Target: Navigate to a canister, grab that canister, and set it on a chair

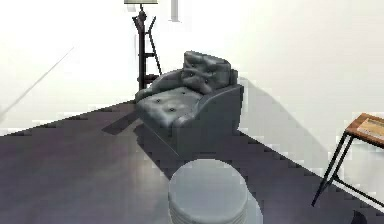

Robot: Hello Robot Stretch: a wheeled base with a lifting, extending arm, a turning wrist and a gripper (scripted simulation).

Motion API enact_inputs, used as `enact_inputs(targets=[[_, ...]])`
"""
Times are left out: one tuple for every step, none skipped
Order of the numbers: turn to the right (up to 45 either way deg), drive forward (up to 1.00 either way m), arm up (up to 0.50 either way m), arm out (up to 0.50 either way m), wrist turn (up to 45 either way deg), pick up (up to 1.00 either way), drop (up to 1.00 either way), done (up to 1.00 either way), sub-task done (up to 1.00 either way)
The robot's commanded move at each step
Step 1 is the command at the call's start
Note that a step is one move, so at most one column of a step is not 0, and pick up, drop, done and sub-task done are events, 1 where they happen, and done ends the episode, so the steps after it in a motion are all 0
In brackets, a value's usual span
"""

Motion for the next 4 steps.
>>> enact_inputs(targets=[[0.0,0.25,0.0,0.0,0.0,0.0,0.0,0.0,0.0],[18.0,0.0,0.0,0.0,0.0,0.0,0.0,0.0,0.0],[0.0,0.6,0.0,0.0,0.0,0.0,0.0,0.0,0.0],[-45.0,0.0,0.0,0.0,0.0,0.0,0.0,0.0,0.0]])
